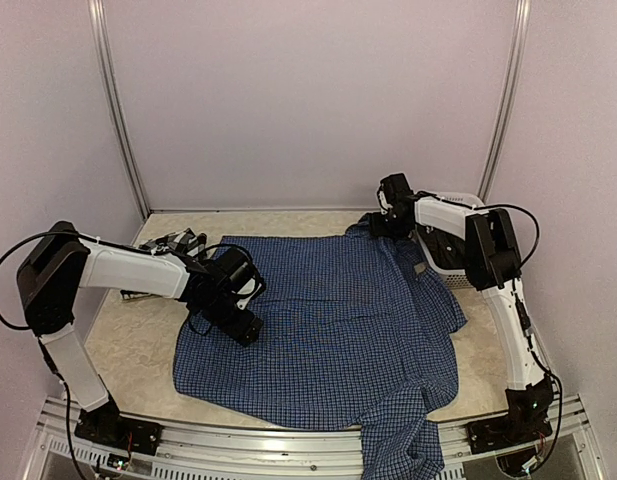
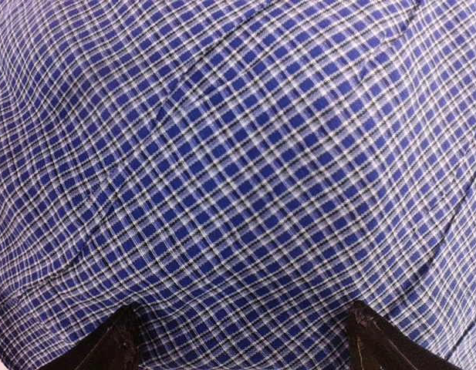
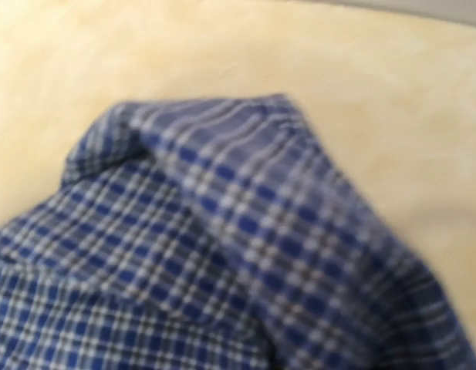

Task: Fold and stack the long sleeve shirts
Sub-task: Smooth out the flattened shirt at the center of the board.

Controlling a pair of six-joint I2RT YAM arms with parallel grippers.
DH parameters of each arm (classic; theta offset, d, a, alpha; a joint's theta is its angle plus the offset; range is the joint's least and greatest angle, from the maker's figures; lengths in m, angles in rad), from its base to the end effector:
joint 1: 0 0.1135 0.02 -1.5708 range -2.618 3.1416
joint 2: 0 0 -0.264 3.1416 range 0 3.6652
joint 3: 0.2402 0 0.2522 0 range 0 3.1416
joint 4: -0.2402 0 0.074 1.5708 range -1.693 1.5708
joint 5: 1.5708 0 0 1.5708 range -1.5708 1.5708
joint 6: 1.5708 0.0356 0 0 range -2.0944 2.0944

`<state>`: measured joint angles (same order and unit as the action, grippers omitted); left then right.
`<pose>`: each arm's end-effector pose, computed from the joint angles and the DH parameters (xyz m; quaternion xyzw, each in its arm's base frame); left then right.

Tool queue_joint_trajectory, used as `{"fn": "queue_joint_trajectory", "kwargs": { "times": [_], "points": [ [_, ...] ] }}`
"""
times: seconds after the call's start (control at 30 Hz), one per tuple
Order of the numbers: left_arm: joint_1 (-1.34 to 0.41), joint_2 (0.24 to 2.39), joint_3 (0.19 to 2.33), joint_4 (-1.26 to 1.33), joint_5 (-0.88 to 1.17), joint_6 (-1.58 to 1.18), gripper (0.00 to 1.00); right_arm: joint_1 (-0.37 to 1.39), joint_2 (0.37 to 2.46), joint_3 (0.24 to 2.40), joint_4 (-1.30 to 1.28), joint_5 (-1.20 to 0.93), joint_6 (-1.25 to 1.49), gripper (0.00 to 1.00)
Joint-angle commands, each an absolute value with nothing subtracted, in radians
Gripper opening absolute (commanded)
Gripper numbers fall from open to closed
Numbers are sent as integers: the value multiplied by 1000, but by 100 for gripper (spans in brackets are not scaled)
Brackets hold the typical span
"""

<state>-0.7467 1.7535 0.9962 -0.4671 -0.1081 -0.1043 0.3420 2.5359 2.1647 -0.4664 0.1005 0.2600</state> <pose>0.2406 -0.2175 0.1455 0.3017 0.9362 -0.0226 0.1787 0.5291 0.1845 0.1496 -0.0202 0.9323 0.0613 0.3558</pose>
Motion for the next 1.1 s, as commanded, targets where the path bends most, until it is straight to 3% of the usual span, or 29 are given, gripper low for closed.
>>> {"fn": "queue_joint_trajectory", "kwargs": {
  "times": [0.0,0.23,0.4,0.57,0.8,1.07],
  "points": [
    [-752,1724,994,-468,-113,-107,88,341,2509,2152,-444,170,255,69],
    [-746,1656,1015,-403,-165,-129,93,377,2185,1833,-191,55,149,76],
    [-748,1594,1045,-354,-161,-136,98,398,1965,1623,-195,4,136,85],
    [-771,1533,1059,-394,-163,-98,97,463,1692,1289,-263,-48,138,85],
    [-812,1413,1007,-450,-112,-26,95,728,1248,921,-484,-135,325,83],
    [-822,1445,1021,-468,-132,19,95,1098,857,777,-754,-272,642,79]
  ]
}}
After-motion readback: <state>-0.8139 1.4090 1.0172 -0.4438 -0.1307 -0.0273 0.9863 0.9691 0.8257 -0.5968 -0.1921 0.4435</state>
